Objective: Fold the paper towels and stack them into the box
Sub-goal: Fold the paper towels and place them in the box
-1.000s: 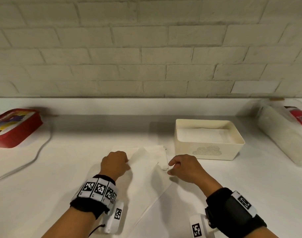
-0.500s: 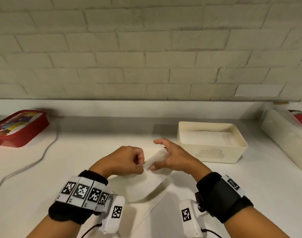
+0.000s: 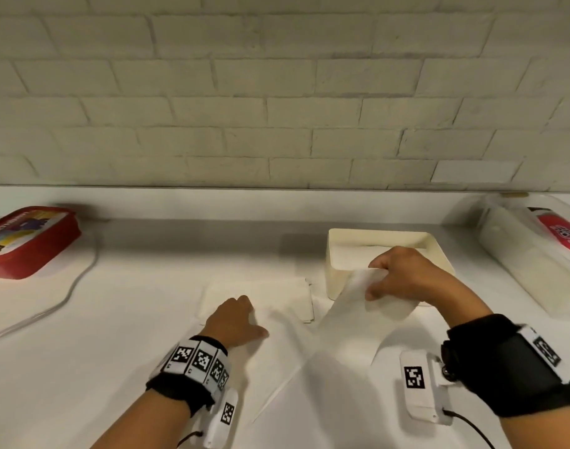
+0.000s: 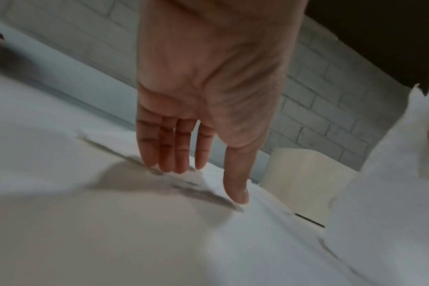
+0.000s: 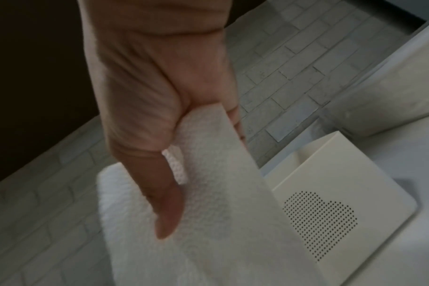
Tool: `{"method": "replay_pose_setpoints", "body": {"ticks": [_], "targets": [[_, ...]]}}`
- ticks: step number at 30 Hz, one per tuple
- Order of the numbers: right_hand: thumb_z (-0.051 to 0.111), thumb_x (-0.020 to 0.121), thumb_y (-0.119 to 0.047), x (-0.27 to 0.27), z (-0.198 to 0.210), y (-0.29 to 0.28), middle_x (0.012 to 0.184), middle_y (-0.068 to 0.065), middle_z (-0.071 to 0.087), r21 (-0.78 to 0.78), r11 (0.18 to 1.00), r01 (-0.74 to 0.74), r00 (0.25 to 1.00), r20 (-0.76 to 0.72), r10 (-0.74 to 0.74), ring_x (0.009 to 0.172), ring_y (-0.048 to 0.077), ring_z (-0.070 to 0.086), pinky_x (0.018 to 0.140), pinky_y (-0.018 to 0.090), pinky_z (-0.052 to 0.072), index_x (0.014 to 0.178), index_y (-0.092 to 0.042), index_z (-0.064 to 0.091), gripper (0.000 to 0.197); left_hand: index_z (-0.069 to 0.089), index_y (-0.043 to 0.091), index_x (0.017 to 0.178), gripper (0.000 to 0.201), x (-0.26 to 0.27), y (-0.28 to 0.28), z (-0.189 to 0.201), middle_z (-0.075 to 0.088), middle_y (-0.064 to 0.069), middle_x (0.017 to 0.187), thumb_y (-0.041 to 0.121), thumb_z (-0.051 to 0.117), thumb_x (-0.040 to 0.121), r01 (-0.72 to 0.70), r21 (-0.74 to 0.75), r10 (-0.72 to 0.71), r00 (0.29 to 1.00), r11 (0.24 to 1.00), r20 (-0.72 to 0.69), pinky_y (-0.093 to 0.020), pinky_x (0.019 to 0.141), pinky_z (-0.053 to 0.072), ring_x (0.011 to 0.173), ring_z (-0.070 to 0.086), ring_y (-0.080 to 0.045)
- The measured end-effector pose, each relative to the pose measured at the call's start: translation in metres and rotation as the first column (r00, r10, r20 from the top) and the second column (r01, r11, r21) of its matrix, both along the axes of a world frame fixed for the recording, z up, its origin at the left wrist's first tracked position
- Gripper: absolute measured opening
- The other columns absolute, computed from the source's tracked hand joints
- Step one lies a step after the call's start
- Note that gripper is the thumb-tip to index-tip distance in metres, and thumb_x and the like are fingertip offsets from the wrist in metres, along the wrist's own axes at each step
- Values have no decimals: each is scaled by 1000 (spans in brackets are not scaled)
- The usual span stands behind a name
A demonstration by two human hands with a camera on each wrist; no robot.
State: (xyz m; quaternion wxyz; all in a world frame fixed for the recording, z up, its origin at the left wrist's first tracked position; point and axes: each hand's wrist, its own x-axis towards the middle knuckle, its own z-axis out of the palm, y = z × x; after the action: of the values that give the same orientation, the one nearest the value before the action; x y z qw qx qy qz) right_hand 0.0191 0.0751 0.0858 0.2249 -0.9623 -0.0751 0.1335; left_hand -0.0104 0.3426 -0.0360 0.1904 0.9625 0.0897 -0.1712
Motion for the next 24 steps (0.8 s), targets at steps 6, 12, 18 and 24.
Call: {"method": "replay_pose_setpoints", "body": {"ticks": [6,12,18,24], "targets": [[77,71,-22,1,-6,-7,65,-3,53,-16,1000,10,997,71,-9,63,10,49,54,21,38,60,-17,58,22,57,21,107,41,3,-11,-17,50,5,99,36,74,74,-30,-22,33,992,999,124,-24,79,42,103,54,-16],[77,72,-22,0,-2,-8,63,-6,53,-2,1000,-1,996,93,2,60,6,47,55,21,39,55,-23,53,29,55,25,82,25,2,-16,-18,66,0,98,22,78,71,-101,-160,118,987,982,105,-31,86,51,96,62,-18],[76,73,-23,-4,1,-10,64,-6,53,-2,1000,1,995,100,-1,61,8,47,53,20,38,54,-24,51,32,52,26,72,28,6,-16,-18,60,5,86,18,79,70,-136,-201,159,982,970,103,-23,75,46,84,56,-14],[76,74,-25,-7,2,-14,63,-6,51,-17,1000,21,994,104,-19,61,7,46,52,19,36,54,-23,51,32,55,29,62,27,6,-18,-18,57,13,73,11,72,71,-107,-185,128,986,977,107,-15,65,45,81,57,-11]]}}
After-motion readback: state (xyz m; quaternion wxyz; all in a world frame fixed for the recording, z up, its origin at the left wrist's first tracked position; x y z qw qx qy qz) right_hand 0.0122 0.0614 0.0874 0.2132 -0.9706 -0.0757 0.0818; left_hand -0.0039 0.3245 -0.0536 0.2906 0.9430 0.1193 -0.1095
